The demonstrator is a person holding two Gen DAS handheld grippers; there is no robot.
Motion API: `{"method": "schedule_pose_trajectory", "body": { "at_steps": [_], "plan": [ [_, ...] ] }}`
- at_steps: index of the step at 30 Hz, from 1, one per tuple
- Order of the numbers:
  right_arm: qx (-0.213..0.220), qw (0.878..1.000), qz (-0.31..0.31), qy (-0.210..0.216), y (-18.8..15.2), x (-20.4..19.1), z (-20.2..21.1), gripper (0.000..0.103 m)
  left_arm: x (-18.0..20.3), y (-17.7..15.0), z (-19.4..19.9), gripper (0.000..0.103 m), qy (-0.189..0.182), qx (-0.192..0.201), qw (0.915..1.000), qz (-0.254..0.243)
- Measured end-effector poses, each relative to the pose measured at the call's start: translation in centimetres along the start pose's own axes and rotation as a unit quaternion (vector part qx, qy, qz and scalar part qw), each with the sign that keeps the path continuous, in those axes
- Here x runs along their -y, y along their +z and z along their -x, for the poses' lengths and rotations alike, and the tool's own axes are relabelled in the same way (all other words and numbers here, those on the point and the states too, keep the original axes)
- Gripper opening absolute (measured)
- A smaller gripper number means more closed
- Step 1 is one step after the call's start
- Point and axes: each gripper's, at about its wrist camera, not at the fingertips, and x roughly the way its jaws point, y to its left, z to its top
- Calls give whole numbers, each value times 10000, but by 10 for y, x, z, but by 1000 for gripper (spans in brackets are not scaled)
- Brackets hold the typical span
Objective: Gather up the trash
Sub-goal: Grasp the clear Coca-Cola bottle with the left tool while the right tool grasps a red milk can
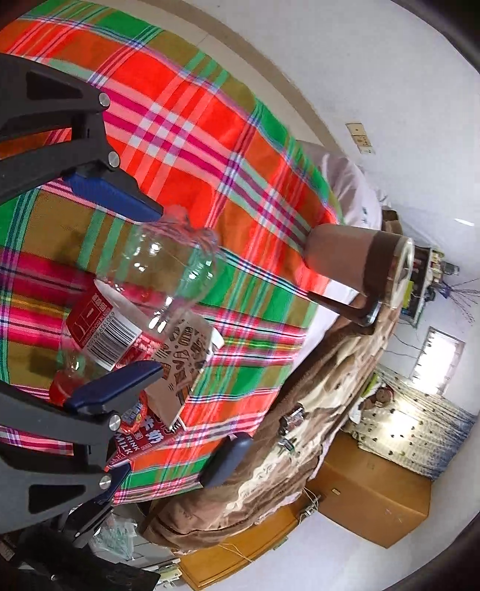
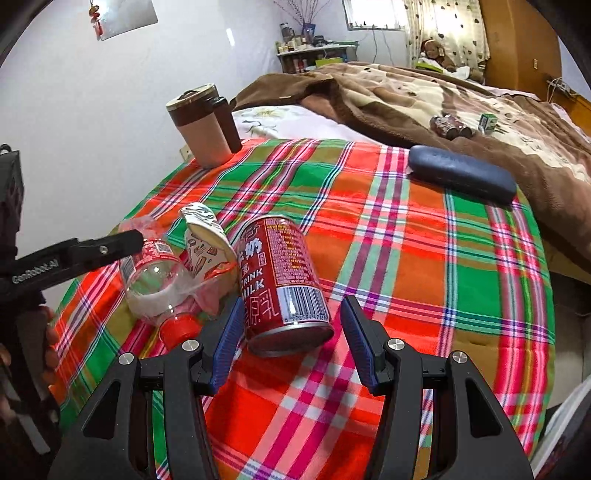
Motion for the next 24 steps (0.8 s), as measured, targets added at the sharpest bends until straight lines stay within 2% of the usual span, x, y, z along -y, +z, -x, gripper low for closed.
{"method": "schedule_pose_trajectory", "body": {
  "at_steps": [9, 15, 24],
  "plan": [
    [-105, 9998, 129, -49, 5, -4, -8, 56, 11, -1, -16, 77, 89, -183, 9994, -286],
    [-234, 9995, 220, -33, 10, -6, -14, 56, 10, -8, -24, 77, 336, -396, 9965, -662],
    [-350, 9992, 107, -131, 16, -5, -26, 56, -8, -15, -21, 77, 421, -373, 9963, -656]
  ]
}}
